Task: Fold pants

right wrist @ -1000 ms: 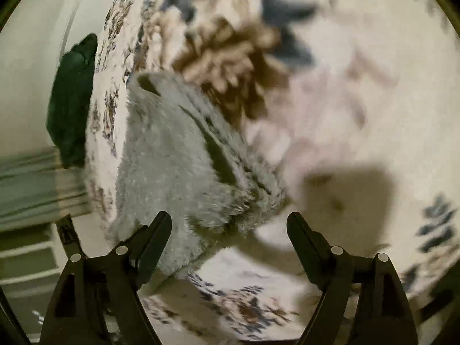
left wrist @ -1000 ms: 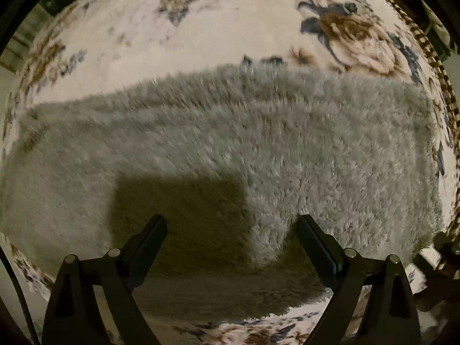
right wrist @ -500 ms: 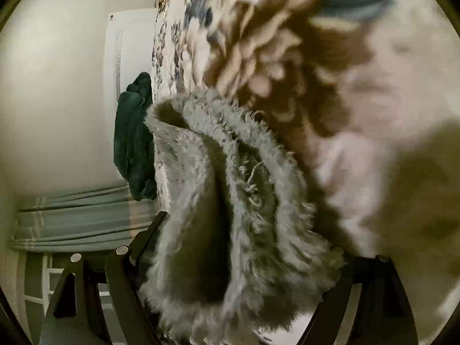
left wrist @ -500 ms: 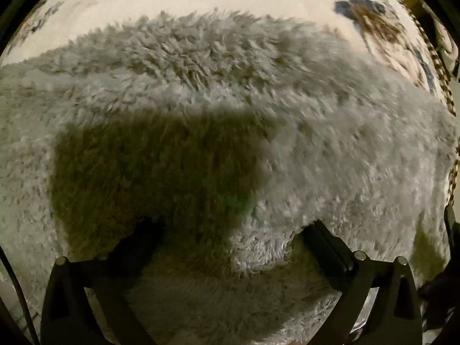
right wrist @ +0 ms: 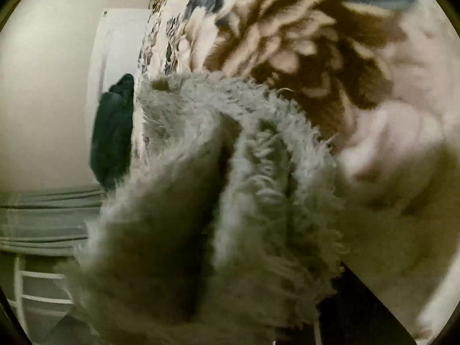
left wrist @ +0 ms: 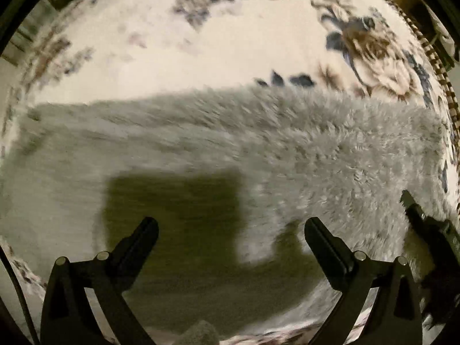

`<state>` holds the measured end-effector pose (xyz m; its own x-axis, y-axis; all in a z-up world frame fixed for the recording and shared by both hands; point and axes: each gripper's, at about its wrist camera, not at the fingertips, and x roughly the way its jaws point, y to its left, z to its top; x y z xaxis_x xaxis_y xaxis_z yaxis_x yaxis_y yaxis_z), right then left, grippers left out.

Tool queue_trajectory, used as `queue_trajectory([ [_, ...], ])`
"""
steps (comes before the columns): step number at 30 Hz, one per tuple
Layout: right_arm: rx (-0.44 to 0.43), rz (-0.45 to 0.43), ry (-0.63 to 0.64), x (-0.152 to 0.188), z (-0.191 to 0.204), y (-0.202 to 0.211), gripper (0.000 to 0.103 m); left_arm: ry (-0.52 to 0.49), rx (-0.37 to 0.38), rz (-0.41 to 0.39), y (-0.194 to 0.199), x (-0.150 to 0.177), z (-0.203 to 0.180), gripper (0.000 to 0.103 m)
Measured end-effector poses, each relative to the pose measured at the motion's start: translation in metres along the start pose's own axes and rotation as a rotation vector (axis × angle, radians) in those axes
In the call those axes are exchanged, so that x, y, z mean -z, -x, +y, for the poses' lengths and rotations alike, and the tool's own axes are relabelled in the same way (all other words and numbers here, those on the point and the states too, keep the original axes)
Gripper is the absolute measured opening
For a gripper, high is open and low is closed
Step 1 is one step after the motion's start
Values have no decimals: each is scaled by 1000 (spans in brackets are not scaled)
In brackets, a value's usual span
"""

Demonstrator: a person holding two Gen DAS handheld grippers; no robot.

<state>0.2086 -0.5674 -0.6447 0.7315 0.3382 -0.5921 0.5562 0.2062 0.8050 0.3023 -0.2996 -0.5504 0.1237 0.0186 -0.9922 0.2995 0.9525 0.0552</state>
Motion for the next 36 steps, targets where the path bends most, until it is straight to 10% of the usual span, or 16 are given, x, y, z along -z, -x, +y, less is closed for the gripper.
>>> queue_trajectory([
  [18,152,-39,442,118,213,9,16,86,2,-127,88,25,160,103],
  [29,211,210,716,295,264,-136,16,335,-112,-124,93,72,353,103],
  [32,305,374,809,346,262,-199,28,379,-134,-121,90,81,386,103],
  [36,335,593,862,393,259,-230,78,424,-127,-113,89,83,417,103],
])
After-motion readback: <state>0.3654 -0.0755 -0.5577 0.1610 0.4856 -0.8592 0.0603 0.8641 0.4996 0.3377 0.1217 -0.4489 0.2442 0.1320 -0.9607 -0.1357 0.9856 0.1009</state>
